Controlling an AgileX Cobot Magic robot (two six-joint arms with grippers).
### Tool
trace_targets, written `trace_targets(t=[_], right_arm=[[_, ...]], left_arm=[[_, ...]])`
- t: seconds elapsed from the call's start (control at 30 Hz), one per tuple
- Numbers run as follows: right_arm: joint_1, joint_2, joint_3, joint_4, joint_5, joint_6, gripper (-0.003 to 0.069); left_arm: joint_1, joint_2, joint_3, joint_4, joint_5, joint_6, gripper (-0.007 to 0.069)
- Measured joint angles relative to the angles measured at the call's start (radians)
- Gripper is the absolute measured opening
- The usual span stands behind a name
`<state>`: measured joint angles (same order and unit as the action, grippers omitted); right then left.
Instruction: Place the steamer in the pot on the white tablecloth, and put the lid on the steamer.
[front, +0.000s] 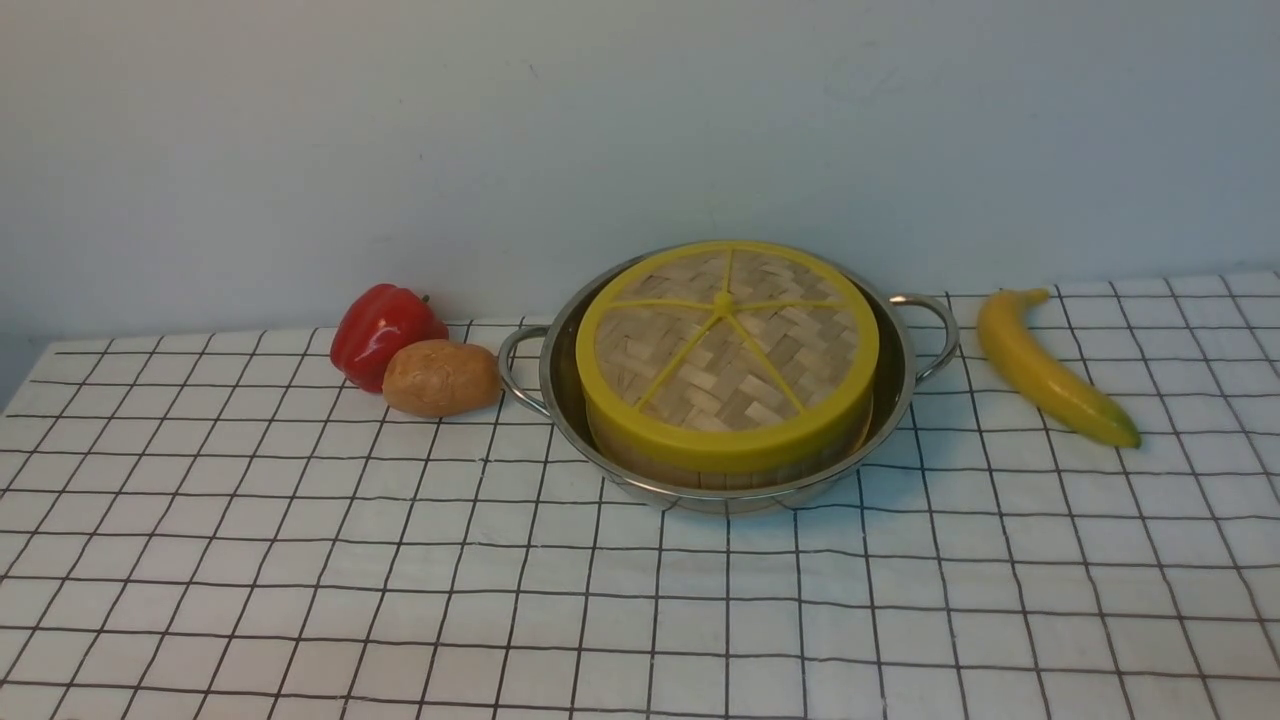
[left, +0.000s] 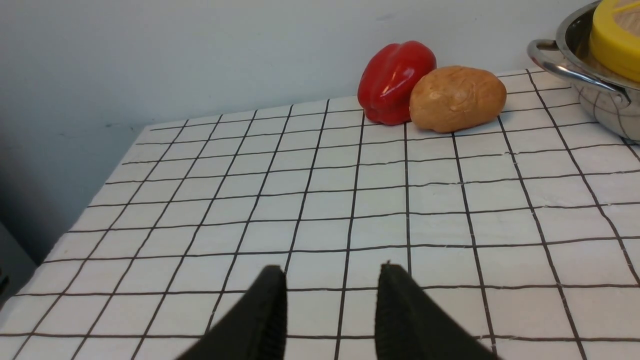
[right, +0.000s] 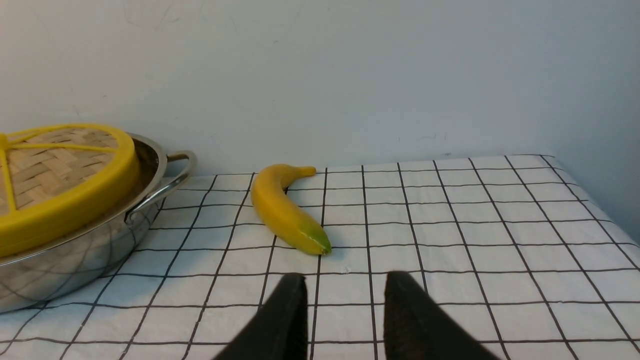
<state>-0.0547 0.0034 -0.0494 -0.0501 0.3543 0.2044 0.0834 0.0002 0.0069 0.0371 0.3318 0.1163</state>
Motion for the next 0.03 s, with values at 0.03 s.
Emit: trace_targets(t=[0.03], right_arm=[[0.0,0.0,0.0,0.0,0.0,0.0,0.024]], left_arm=[[0.0,0.0,0.0,0.0,0.0,0.0,0.0243]])
